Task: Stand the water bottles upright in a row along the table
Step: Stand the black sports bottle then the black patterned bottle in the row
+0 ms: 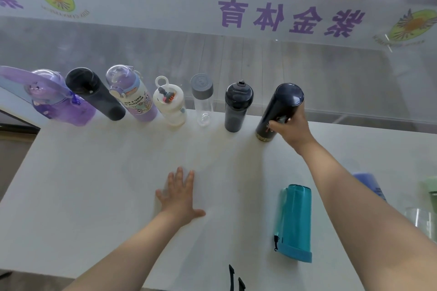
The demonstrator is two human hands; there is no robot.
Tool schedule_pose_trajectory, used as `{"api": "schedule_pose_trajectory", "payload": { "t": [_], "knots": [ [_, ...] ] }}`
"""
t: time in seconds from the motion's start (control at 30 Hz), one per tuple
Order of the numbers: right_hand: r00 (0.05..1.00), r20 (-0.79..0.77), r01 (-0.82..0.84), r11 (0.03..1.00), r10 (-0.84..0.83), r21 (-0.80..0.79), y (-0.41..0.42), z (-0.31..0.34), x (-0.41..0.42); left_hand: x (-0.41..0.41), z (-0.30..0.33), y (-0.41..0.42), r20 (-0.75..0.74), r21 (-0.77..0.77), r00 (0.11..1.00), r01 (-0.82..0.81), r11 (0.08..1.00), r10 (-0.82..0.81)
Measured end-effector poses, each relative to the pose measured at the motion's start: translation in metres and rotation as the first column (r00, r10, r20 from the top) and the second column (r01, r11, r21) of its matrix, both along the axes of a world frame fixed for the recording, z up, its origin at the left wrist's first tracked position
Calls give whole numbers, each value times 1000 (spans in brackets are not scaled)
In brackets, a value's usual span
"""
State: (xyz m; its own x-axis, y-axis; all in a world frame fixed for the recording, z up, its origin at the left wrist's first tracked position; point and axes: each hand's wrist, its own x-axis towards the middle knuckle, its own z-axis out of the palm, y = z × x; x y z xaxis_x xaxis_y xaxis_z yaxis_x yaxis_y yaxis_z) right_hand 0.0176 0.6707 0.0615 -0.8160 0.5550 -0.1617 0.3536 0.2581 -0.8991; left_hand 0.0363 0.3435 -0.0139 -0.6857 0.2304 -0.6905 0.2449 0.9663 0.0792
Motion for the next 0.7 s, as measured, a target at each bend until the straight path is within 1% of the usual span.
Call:
{"api": "schedule_pose_trajectory", "payload": {
  "t": [0.13, 0.4, 0.6, 0.7],
  "knots": [
    [1000, 26, -8, 999, 9, -48, 9, -2, -12, 0, -2, 0, 7, 0, 1000, 0, 1000, 0],
    [999, 17, -26, 996, 28, -89, 13, -7, -17, -1, -2, 0, 13, 13, 1000, -11, 1000, 10],
    [992, 36, -119, 993, 119, 8, 14, -10, 4, -1, -1, -1, 10, 19, 1000, -15, 1000, 15],
    [988, 92, -127, 991, 122, 51, 14, -15, 27, 0, -1, -1, 0, 19, 1000, -17, 1000, 17]
  ]
}}
